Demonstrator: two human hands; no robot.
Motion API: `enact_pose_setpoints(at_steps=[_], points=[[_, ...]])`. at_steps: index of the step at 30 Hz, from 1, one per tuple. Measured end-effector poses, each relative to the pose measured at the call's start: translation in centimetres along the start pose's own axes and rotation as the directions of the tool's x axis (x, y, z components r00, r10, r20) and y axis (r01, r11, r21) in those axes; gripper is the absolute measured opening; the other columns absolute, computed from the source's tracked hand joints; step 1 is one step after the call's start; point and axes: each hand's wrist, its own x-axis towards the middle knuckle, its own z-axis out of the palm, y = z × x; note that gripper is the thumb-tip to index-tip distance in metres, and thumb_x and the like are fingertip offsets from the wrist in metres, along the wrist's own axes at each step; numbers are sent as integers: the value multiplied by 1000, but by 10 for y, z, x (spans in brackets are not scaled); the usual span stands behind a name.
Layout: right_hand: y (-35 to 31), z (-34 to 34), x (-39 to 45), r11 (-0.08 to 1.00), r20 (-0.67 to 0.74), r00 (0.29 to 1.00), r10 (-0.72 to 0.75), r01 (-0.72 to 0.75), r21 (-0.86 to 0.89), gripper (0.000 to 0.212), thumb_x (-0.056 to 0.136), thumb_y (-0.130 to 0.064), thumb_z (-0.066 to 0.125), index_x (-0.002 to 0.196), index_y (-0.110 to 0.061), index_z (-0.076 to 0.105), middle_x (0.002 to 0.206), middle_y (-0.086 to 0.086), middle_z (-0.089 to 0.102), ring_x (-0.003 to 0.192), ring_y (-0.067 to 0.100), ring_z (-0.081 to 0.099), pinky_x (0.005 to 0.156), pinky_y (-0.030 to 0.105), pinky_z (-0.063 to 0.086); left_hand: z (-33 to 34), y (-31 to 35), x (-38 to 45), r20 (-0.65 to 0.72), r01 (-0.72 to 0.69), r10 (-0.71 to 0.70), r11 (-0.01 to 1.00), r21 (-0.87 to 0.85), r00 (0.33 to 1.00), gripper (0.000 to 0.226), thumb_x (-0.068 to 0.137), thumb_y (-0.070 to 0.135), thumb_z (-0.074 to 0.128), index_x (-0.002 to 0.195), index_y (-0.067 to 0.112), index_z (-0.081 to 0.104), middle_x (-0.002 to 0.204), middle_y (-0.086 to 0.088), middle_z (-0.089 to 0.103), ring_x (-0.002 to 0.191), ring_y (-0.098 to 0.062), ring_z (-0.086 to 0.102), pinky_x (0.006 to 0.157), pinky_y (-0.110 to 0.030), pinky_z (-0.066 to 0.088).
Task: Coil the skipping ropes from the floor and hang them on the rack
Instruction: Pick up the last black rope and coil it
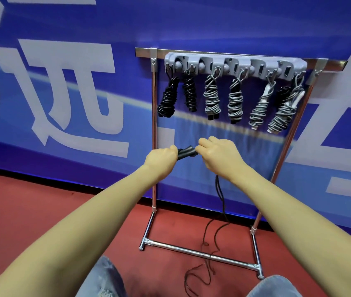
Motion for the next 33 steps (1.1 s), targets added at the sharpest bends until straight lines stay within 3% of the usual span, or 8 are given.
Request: enact_pose_setpoints(at_steps=[3, 6, 8, 12, 16, 20, 24, 33], points=[[-2, 0, 1, 984, -13, 992, 126, -123, 127, 23, 68, -3, 74, 86, -12, 63, 81, 2, 58, 57, 24, 56, 42, 23, 22, -1, -7, 0, 32, -125, 124, 990, 62, 992, 18, 89, -4, 40, 103, 8, 39, 64, -3, 40, 51, -25, 40, 51, -34, 33], [1, -1, 7, 817, 237, 898, 370, -437, 377, 14, 94, -27, 54, 103, -17, 56, 101, 1, 61, 89, 27, 60, 64, 31, 38, -6, -4, -6, 46, -258, 255, 962, 84, 966, 17, 90, -4, 39, 98, 11, 36, 74, -6, 42, 60, -30, 45, 52, -36, 35], [7, -1, 12, 717, 328, 851, 410, -523, 461, 20, 91, -39, 59, 91, -19, 56, 93, 2, 63, 88, 25, 59, 68, 32, 39, -6, 0, -9, 32, -338, 337, 935, 108, 941, 18, 89, -5, 38, 101, 9, 38, 76, -6, 38, 63, -31, 48, 53, -38, 35], [14, -6, 20, 694, 420, 824, 381, -555, 458, 33, 87, -49, 62, 81, -17, 57, 83, -2, 60, 80, 18, 55, 68, 31, 37, -12, 2, -13, -26, -377, 381, 921, 100, 924, 14, 93, 0, 35, 103, 8, 42, 82, -5, 37, 67, -27, 42, 56, -38, 32], [12, -2, 13, 531, 496, 796, 346, -602, 597, 33, 90, -35, 63, 66, -13, 55, 62, 3, 50, 58, 21, 40, 58, 29, 35, -18, -3, -10, -361, -446, 449, 890, 99, 817, 15, 84, 10, 36, 83, 6, 50, 68, -8, 47, 52, -27, 46, 38, -34, 38], [-9, 15, -1, 406, 502, 764, 404, -642, 650, 36, 79, 3, 55, 54, -23, 54, 67, 9, 57, 61, 24, 45, 54, 29, 34, -19, 1, -10, -469, -391, 368, 919, 52, 803, 3, 76, 5, 48, 77, 7, 46, 59, -6, 43, 37, -25, 41, 32, -25, 24], [-21, 18, -9, 249, 570, 716, 403, -685, 684, 28, 86, -15, 61, 58, -14, 61, 56, -1, 50, 49, 15, 41, 49, 25, 32, -16, 23, -21, -248, -130, 103, 987, -94, 963, 13, 93, 1, 38, 104, 7, 41, 79, -5, 40, 61, -29, 45, 52, -36, 33], [-35, 16, -30, 306, 603, 770, 208, -637, 707, 18, 80, -11, 65, 64, -6, 58, 54, 1, 47, 46, 13, 45, 51, 29, 50, 0, 37, -25, -14, 183, -191, 957, -224, 981, 28, 85, -8, 46, 110, 2, 40, 94, -13, 63, 82, -34, 63, 56, -36, 38]])
